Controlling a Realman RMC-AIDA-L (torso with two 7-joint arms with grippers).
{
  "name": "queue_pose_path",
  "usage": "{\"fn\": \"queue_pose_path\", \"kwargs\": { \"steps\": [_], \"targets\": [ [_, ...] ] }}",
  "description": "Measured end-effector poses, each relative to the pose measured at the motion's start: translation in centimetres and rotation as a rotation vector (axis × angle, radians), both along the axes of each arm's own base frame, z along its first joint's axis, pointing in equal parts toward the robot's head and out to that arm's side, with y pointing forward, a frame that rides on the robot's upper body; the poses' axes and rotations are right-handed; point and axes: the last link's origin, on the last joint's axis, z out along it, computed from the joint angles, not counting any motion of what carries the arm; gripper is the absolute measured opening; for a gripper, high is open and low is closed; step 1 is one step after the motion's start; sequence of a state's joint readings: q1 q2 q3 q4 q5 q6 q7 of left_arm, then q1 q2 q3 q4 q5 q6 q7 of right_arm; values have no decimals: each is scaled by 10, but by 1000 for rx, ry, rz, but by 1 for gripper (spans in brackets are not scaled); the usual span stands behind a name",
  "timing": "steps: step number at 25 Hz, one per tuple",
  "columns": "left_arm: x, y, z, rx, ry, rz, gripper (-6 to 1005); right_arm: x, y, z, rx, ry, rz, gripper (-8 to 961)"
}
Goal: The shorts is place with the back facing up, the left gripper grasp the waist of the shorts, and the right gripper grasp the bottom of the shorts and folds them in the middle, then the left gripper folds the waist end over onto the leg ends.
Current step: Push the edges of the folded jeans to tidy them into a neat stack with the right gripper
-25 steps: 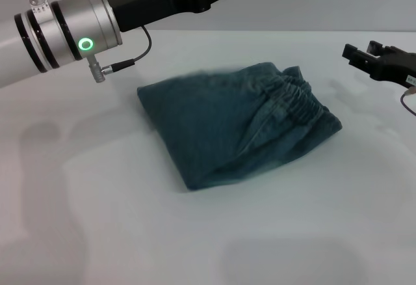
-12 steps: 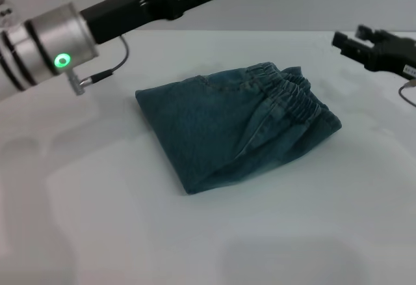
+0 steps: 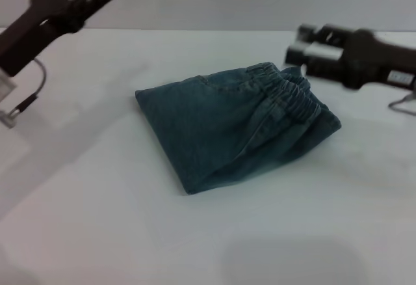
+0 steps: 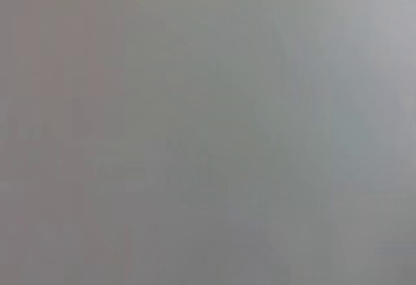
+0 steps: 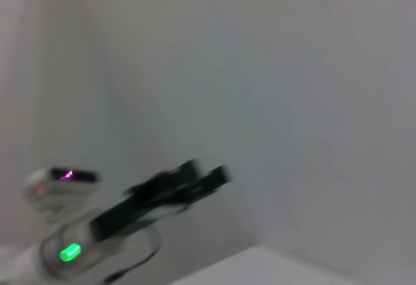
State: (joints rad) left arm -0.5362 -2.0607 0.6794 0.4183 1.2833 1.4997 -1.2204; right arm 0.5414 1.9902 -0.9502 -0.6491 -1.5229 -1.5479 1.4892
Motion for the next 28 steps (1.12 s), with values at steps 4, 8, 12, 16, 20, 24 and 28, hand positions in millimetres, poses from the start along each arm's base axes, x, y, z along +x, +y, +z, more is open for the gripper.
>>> {"fn": "queue_pose_path", "kwargs": {
  "steps": [4, 8, 12, 16, 20, 24, 28],
  "targets": [
    [-19, -12, 7, 35, -10, 53, 811, -14, -9, -20, -174, -82, 80, 651],
    [-28, -18, 6, 37, -10, 77, 811, -20, -16, -42, -268, -158, 105, 651],
    [-32, -21, 2, 26, -6, 94, 811, -20, -18, -60, -315, -224, 100, 651],
    [-35, -25, -7, 25, 3, 106, 811, -16, -19, -84, -365, -304, 80, 651],
    [-37, -29, -14, 35, 17, 106, 811, -11, -17, -97, -362, -378, 73, 652],
    [-40, -34, -22, 33, 18, 116, 811, -10, -15, -106, -354, -424, 66, 652],
    [-39, -33, -23, 37, 18, 114, 811, -10, -13, -111, -356, -443, 56, 652]
  ]
}}
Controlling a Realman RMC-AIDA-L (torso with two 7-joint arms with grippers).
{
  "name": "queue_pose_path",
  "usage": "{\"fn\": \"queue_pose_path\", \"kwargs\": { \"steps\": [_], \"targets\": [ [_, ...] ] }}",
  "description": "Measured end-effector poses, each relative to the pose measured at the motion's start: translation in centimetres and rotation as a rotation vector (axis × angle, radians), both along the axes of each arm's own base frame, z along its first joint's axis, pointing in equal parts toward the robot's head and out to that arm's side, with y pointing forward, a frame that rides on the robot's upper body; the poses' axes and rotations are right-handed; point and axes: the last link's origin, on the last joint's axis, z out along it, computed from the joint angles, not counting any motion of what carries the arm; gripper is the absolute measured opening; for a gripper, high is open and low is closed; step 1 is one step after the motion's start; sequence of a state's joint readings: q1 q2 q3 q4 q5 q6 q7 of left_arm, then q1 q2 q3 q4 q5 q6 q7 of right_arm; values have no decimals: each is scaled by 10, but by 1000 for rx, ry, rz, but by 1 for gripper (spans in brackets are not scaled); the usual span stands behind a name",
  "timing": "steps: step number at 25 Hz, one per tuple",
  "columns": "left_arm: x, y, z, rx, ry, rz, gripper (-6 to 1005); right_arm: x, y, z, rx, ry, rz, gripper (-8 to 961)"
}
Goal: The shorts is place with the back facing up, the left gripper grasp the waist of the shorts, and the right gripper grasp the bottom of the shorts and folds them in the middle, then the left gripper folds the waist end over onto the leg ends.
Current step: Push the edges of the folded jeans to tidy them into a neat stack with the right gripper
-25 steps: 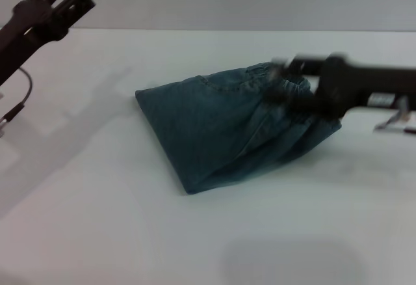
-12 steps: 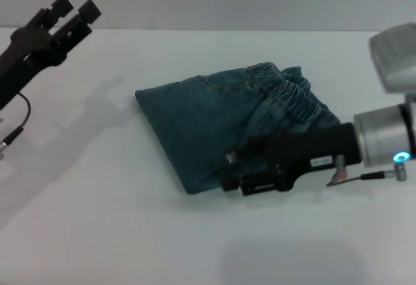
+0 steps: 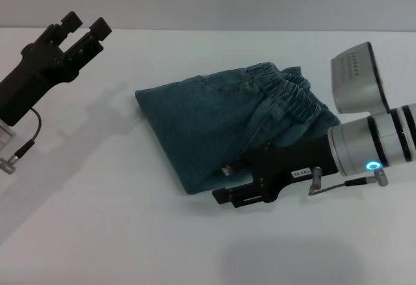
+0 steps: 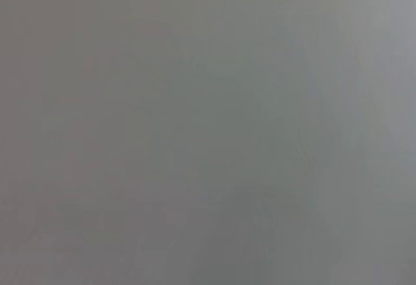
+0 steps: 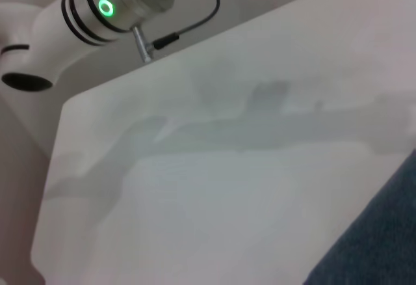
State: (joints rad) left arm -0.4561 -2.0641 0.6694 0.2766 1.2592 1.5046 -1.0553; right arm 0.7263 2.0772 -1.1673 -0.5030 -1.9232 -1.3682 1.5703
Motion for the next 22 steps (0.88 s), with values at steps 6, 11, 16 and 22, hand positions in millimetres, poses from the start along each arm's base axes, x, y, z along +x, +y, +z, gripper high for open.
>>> {"fn": "queue_pose_path", "kwargs": {
  "steps": [6, 11, 16, 22],
  "targets": [
    [3, 2, -1, 0, -3, -7, 811, 1, 3, -10, 5, -60, 15, 652],
    [5, 3, -3, -4, -8, -9, 811, -5, 10, -18, 30, -94, 39, 652],
    [4, 2, -6, -10, -26, 3, 811, -17, 14, -27, 43, -107, 87, 652],
    [3, 0, -9, -18, -37, 13, 811, -30, 24, -32, 82, -145, 151, 651]
  ]
}}
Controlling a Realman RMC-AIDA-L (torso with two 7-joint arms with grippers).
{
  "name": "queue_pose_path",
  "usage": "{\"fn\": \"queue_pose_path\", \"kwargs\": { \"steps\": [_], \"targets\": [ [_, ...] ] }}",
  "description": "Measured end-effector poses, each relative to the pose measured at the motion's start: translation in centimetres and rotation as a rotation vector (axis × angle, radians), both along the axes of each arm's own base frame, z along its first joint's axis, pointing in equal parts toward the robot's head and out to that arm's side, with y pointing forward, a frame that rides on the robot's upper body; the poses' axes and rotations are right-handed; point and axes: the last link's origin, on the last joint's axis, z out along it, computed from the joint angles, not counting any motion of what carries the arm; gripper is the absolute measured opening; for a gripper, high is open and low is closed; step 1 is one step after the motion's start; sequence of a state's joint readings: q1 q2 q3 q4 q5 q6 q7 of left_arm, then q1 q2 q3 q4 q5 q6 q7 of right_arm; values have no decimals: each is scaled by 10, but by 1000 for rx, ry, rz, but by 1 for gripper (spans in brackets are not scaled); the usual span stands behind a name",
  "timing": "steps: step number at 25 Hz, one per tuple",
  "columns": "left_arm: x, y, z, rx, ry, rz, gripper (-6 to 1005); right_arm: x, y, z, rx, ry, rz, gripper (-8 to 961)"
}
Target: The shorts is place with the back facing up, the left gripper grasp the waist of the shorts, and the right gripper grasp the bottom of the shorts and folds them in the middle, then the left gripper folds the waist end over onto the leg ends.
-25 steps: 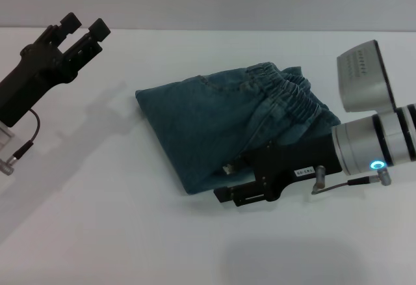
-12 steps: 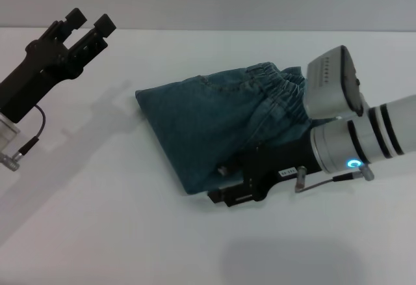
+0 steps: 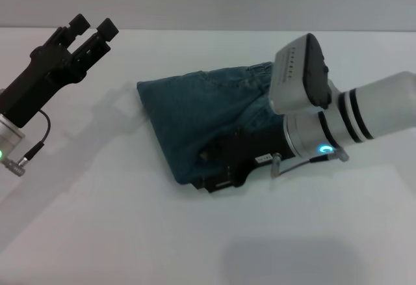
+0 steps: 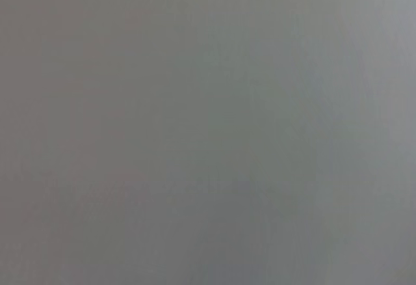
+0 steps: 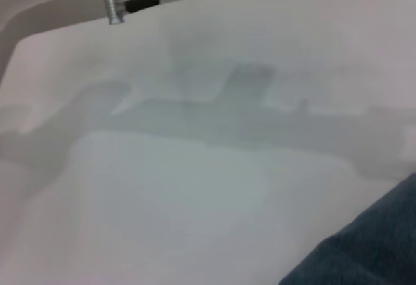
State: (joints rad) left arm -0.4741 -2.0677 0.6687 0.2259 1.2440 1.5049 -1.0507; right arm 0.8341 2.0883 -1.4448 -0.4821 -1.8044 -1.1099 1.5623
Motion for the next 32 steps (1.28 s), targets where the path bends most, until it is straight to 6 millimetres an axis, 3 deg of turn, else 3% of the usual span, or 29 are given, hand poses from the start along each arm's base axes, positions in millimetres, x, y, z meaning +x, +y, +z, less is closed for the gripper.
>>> {"fn": "queue_pose_path", "kwargs": {
  "steps": [19, 25, 32],
  "targets": [
    [0, 1, -4, -9, -8, 12, 811, -23, 36, 6, 208, 23, 48, 651],
    [-3, -1, -3, -8, -5, 20, 811, -22, 26, 6, 159, 55, 50, 652],
    [-9, -5, -1, -3, 3, 33, 811, -15, -8, 26, 101, 231, 95, 652]
  ]
}}
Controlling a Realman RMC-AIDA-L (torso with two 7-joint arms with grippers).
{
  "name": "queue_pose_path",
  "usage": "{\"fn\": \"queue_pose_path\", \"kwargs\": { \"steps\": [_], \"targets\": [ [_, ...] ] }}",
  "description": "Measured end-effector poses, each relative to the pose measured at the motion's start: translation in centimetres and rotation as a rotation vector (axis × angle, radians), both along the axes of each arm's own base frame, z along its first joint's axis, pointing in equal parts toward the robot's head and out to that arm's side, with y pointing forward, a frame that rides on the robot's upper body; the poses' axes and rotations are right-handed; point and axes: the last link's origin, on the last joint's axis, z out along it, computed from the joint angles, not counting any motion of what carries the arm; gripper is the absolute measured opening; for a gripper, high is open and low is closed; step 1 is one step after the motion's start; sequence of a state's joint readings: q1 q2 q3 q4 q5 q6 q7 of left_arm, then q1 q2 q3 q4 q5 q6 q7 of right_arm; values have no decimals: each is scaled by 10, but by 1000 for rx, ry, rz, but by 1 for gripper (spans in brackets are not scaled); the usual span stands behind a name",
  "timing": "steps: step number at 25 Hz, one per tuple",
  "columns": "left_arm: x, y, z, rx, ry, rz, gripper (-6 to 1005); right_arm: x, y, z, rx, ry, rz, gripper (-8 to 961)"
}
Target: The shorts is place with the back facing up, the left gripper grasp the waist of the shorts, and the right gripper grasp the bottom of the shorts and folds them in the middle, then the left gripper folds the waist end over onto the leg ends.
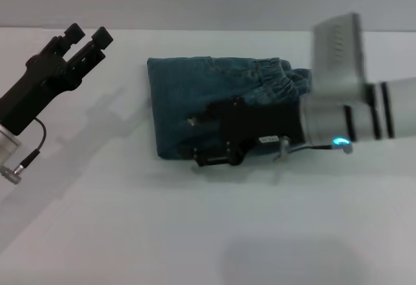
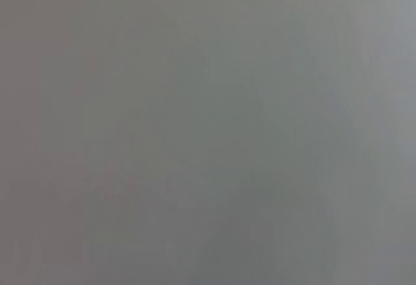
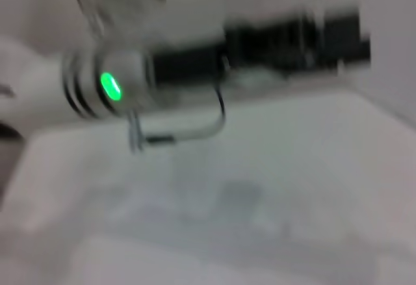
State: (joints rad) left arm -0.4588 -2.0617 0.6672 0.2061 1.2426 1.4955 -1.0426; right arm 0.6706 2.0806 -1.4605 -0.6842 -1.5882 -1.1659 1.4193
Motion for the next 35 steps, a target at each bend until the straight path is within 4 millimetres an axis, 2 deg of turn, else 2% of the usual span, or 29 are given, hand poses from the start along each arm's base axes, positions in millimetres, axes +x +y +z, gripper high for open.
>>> {"fn": "queue_pose_path", "kwargs": {
  "steps": [4, 7, 11, 12, 14, 15, 18, 22, 25, 29, 35],
  "targets": [
    [-3, -2, 2, 16, 2, 8, 811, 17, -16, 29, 108, 225, -27, 652],
    [-8, -7, 8, 64, -10, 17, 811, 40, -20, 58, 263, 373, -91, 652],
    [-9, -10, 10, 91, -16, 17, 811, 84, -26, 96, 543, 540, -228, 652],
    [-16, -22, 16, 210, -29, 41, 811, 95, -29, 103, 607, 567, -261, 652],
    [-21, -28, 19, 270, -28, 65, 811, 132, -38, 128, 836, 631, -366, 652],
    [-25, -31, 21, 309, -27, 84, 811, 132, -38, 128, 836, 631, -366, 652],
    [-35, -42, 26, 410, -28, 149, 811, 166, -52, 147, 1073, 635, -456, 652],
    [-49, -58, 32, 528, -13, 232, 811, 193, -63, 153, 1307, 533, -511, 652],
    [-57, -68, 34, 585, 13, 289, 811, 202, -64, 149, 1410, 440, -539, 652],
    [-67, -80, 36, 632, 84, 333, 811, 204, -58, 139, 1454, 355, -560, 651],
    [-75, -91, 38, 672, 175, 362, 811, 200, -49, 134, 1464, 363, -593, 652]
  ]
}}
